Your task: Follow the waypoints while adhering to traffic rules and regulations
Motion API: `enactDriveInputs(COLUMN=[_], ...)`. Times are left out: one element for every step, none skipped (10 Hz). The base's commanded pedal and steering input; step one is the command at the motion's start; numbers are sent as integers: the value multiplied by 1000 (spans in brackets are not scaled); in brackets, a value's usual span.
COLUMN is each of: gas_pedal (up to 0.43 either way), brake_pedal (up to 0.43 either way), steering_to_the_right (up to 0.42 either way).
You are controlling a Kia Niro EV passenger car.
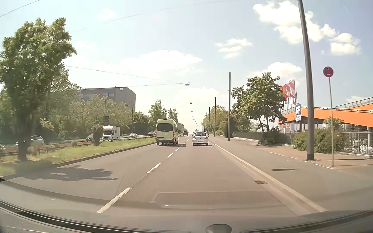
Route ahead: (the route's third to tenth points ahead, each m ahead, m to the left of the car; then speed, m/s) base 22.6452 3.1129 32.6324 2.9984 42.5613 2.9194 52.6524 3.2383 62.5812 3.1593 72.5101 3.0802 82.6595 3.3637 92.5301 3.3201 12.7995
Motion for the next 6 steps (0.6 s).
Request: enactDriveInputs(gas_pedal=[0, 0, 0, 0, 8, 8], brake_pedal=[30, 30, 30, 30, 30, 30], steering_to_the_right=[0, 0, 0, 0, 0, 0])
